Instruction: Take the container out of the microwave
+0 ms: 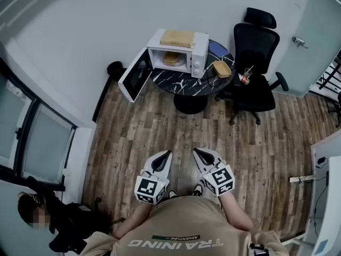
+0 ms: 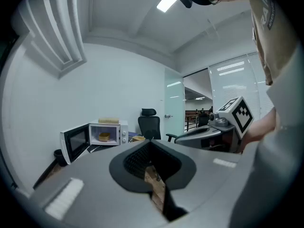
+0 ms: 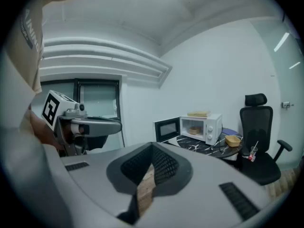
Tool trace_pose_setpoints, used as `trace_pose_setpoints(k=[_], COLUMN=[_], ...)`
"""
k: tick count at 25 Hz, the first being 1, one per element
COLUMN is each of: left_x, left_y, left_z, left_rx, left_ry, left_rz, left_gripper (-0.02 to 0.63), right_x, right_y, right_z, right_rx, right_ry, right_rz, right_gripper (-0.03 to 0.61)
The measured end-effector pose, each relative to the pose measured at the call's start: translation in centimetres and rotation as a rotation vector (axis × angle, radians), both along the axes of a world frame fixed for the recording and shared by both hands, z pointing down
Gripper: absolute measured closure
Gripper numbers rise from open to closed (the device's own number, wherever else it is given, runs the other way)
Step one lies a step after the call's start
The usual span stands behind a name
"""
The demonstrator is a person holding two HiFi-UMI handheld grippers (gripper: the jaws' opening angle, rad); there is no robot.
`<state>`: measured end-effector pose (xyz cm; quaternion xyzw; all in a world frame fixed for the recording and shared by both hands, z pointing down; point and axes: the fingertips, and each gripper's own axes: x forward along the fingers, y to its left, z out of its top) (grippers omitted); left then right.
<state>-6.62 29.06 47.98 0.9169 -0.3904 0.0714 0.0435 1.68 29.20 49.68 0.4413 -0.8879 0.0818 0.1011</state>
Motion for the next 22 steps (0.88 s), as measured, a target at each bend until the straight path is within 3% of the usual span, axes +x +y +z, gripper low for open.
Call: trace_pose_setpoints(k=[13, 22], left_x=[0.4, -1.2], left_y=[-1.4, -2.4], left_z=[0.0, 1.0], left_rx=[0.002, -0.042], left_ry=[0.013, 0.02], left_rz=[0.014, 0.036], left_gripper=[0.606, 0.607], right_x=[0.4, -0.2], right_y=[-0.9, -2.3], right_z=[0.0, 1.3], right_rx=[0.002, -0.041], right_ry=[0.007, -0.003], right_rz=[0.008, 0.089], right_gripper=[0.571, 0.571])
